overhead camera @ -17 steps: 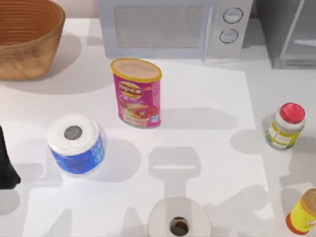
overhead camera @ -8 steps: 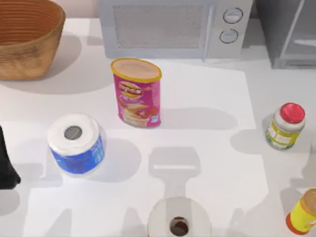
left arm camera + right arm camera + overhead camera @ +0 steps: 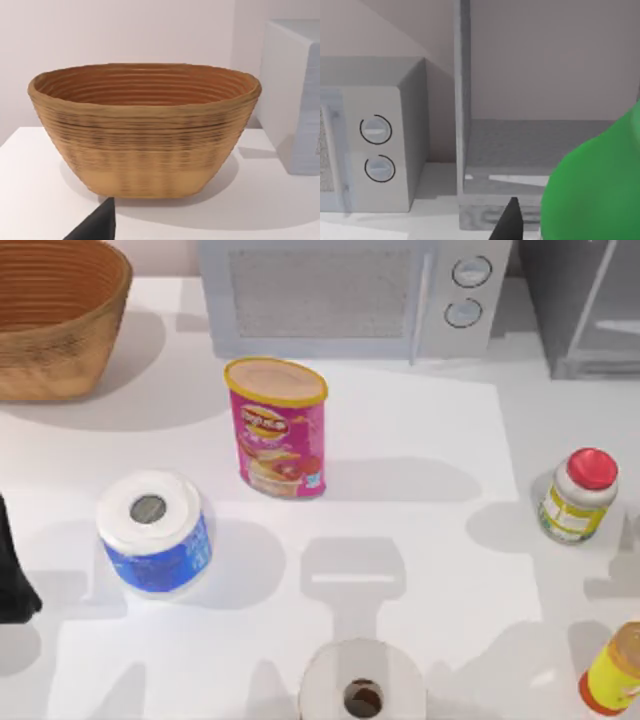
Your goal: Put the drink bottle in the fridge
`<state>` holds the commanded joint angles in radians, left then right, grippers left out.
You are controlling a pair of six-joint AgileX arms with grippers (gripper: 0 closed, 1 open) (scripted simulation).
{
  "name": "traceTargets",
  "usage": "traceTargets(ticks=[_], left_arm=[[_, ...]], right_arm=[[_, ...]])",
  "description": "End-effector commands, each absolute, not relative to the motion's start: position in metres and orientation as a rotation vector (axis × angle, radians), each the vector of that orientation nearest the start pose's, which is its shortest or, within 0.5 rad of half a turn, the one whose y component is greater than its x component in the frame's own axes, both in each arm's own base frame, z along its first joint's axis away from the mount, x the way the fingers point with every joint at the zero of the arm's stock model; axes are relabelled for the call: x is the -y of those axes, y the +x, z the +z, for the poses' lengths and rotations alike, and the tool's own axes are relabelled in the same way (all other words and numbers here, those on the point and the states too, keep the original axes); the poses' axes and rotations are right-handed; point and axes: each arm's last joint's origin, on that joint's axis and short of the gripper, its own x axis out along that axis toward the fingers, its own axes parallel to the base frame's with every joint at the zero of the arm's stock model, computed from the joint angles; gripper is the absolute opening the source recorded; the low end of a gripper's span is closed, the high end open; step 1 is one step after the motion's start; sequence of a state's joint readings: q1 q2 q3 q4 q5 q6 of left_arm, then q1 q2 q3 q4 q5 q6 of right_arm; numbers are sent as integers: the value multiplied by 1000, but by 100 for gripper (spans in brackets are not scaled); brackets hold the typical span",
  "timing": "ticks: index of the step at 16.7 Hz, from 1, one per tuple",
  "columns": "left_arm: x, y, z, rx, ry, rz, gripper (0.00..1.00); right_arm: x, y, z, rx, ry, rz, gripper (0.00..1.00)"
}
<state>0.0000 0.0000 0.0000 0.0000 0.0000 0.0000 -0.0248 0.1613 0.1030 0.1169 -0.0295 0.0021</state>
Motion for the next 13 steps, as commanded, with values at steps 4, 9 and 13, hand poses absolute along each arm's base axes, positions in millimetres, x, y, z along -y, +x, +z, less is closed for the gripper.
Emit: traceTargets(ticks=[4, 9, 13], left_arm=[[1, 106, 160, 0, 0, 0, 100], [1, 106, 160, 0, 0, 0, 100], [1, 106, 160, 0, 0, 0, 100]], right_arm=[[9, 141, 241, 107, -13, 3, 1], [29, 232, 261, 53, -16, 3, 1], [56, 317, 224, -13, -4, 4, 1]])
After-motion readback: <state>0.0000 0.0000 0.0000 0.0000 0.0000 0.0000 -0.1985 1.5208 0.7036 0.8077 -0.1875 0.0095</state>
